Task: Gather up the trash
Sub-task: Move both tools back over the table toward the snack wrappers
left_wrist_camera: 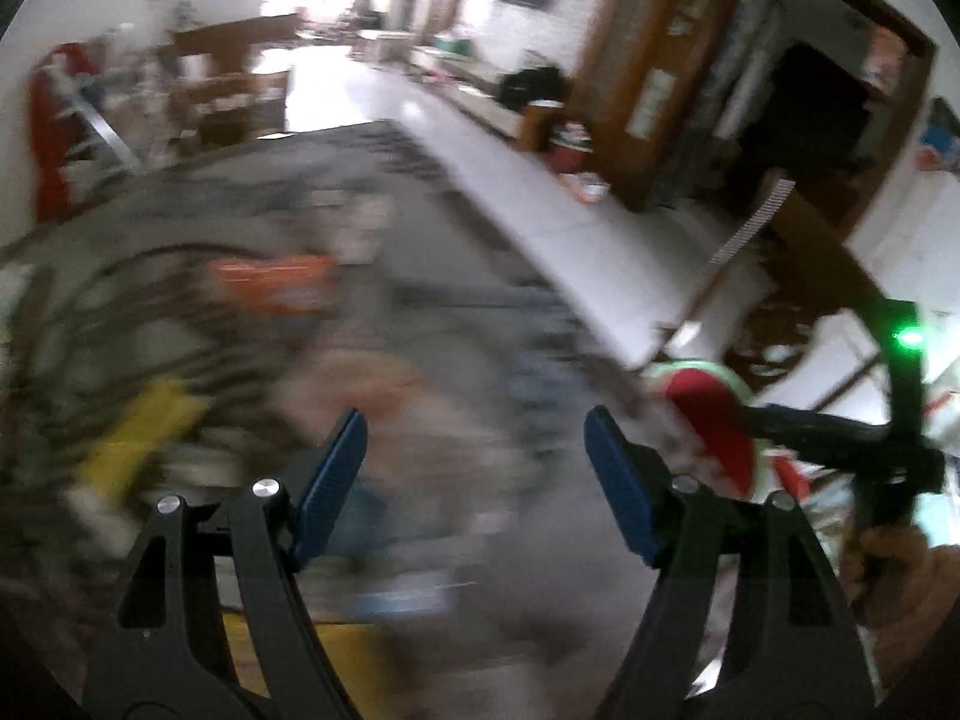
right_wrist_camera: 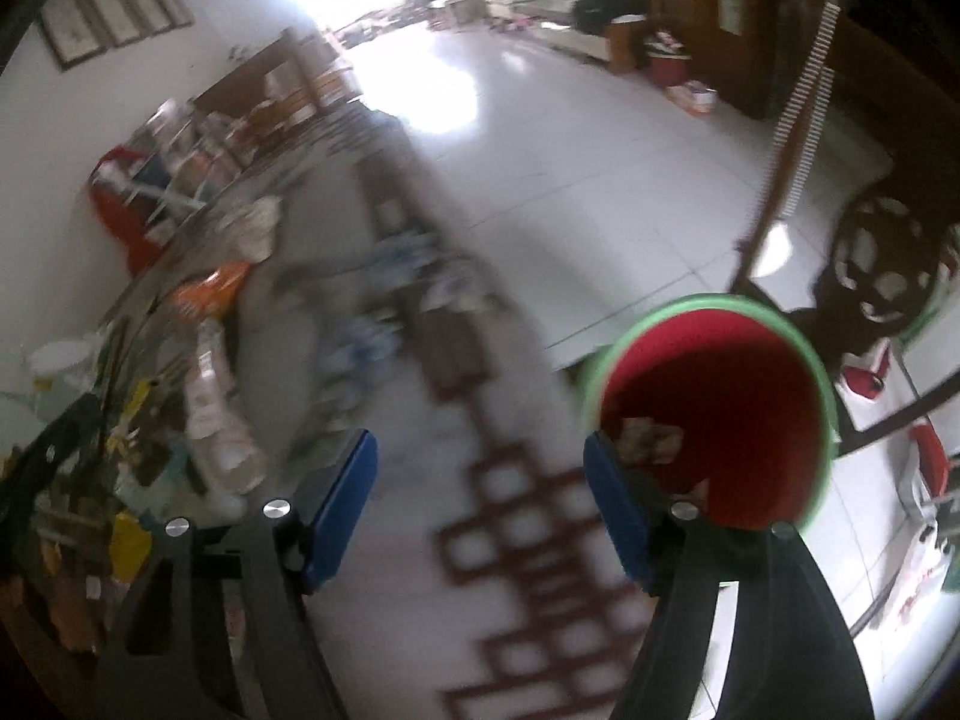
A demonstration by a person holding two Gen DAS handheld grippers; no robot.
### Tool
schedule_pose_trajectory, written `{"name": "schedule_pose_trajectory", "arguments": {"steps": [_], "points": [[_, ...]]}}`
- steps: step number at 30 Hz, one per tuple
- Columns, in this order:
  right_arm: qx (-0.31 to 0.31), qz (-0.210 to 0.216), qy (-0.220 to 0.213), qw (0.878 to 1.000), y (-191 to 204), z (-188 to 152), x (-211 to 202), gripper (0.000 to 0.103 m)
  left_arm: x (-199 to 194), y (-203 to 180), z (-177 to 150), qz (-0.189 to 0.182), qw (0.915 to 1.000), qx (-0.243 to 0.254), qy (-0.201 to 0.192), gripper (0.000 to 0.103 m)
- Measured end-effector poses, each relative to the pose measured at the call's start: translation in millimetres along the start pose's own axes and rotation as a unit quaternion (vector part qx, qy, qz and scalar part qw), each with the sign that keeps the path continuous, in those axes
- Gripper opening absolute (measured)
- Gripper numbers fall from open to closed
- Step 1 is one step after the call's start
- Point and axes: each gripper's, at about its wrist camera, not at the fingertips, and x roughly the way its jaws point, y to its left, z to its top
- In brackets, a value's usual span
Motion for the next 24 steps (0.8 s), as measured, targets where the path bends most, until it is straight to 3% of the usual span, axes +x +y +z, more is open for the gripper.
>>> {"name": "schedule_pose_trajectory", "arguments": {"steps": [3, 7, 10, 15, 16, 20, 24], "points": [[-0.012, 0.013, 0.004, 1.0, 32.2, -3.3, 8.5, 0.07, -5.6, 66.4, 2.5, 0.052, 0.9984, 0.009, 0.021, 0.074], [-0.016, 0.025, 0.009, 1.0, 67.5, -10.2, 19.3, 0.071, 6.1, 138.2, 3.9, 0.073, 0.9944, 0.016, 0.074, 0.08], [-0.018, 0.029, 0.014, 0.999, 87.2, -14.4, 25.8, 0.072, 29.4, 178.8, -5.4, 0.061, 0.9896, 0.002, 0.13, 0.083], [-0.023, 0.017, 0.014, 0.999, 107.2, -16.5, 26.9, 0.072, 68.1, 207.1, -18.3, 0.027, 0.9832, -0.027, 0.178, 0.084], [-0.022, 0.014, 0.014, 1.0, 108.5, -16.4, 27.0, 0.072, 70.8, 210.8, -20.0, 0.017, 0.9828, -0.032, 0.181, 0.09], [-0.022, 0.002, 0.017, 1.0, 111.5, -14.3, 29.1, 0.073, 89.7, 224.6, -16.9, -0.034, 0.9789, -0.078, 0.186, 0.092], [-0.028, 0.001, 0.02, 0.999, 115.6, -7.0, 32.7, 0.073, 99.6, 228.9, -14.5, -0.061, 0.9749, -0.094, 0.192, 0.097]]}}
